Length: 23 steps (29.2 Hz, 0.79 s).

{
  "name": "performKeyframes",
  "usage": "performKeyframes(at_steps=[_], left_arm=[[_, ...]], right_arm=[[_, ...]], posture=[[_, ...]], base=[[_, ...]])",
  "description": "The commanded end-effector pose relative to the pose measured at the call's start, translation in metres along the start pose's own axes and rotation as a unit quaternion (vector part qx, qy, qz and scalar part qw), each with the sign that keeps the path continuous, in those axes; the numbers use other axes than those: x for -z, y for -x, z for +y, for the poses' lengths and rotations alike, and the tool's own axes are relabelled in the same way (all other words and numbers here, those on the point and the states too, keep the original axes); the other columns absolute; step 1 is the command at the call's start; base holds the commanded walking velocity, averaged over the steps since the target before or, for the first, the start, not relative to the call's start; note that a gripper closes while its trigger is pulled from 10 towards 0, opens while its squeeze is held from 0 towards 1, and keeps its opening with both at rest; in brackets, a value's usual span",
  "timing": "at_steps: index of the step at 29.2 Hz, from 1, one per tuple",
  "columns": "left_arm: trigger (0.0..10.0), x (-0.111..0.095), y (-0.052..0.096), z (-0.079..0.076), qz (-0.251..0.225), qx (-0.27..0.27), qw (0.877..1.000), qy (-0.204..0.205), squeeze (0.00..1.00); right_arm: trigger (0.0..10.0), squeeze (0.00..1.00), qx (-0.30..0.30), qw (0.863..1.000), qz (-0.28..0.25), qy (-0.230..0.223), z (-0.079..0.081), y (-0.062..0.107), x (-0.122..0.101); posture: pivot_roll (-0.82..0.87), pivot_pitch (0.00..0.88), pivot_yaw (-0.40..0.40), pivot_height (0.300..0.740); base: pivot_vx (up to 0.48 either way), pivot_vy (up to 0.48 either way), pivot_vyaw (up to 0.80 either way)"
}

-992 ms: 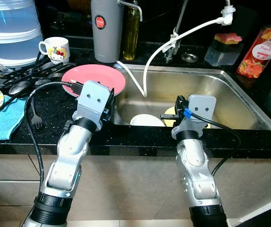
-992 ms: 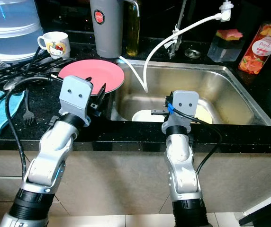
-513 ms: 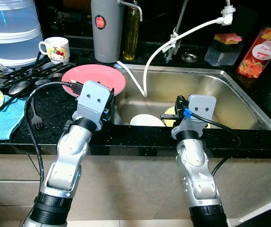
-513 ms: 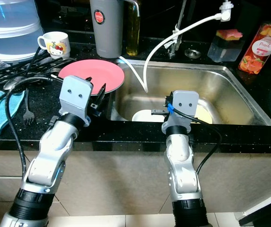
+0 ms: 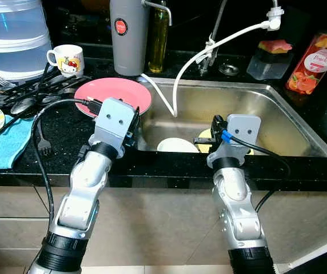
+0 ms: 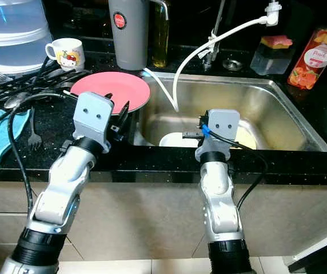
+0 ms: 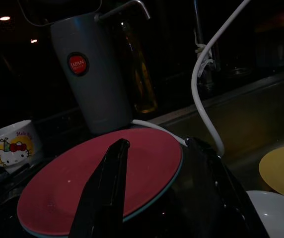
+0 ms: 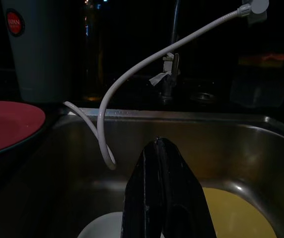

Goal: Kitchen organization

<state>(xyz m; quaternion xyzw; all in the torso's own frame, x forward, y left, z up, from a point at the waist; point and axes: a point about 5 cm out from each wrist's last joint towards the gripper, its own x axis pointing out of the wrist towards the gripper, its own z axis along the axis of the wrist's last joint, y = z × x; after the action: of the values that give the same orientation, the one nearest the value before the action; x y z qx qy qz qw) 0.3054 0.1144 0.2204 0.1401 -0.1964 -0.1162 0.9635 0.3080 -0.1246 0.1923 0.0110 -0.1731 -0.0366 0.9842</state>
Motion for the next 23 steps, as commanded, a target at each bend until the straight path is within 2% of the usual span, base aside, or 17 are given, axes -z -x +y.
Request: performKeyframes(at_steps=[1, 4, 10, 17, 23], left_arm=[[10.0, 0.002, -0.001, -0.002, 0.004, 0.002, 1.000, 0.000, 0.00], [10.0, 0.001, -0.002, 0.002, 0.003, -0.008, 1.000, -0.002, 0.00], [10.0, -0.001, -0.002, 0.000, -0.002, -0.003, 1.000, -0.004, 0.00], [10.0, 0.000, 0.001, -0.002, 0.000, 0.005, 1.000, -0.008, 0.00], [10.0, -0.003, -0.003, -0.003, -0.009, 0.012, 1.000, -0.009, 0.00]], right_arm=[[10.0, 0.00, 0.000, 1.000, 0.003, 0.002, 0.000, -0.001, 0.002], [10.0, 0.00, -0.001, 1.000, 0.004, -0.001, 0.001, 0.000, 0.002], [10.0, 0.00, -0.006, 1.000, 0.006, -0.004, 0.003, 0.000, 0.003], [10.0, 0.00, -0.001, 1.000, -0.004, -0.009, 0.003, -0.002, -0.003], [10.0, 0.00, 0.001, 1.000, -0.020, -0.016, 0.003, -0.005, -0.015]], posture=[[0.21, 0.000, -0.074, 0.740], [0.22, 0.000, -0.075, 0.740], [0.22, 0.000, -0.080, 0.740], [0.23, 0.000, -0.077, 0.740], [0.22, 0.000, -0.074, 0.740]], base=[[0.000, 0.000, 0.00], [0.000, 0.000, 0.00], [0.000, 0.000, 0.00], [0.000, 0.000, 0.00], [0.000, 0.000, 0.00]])
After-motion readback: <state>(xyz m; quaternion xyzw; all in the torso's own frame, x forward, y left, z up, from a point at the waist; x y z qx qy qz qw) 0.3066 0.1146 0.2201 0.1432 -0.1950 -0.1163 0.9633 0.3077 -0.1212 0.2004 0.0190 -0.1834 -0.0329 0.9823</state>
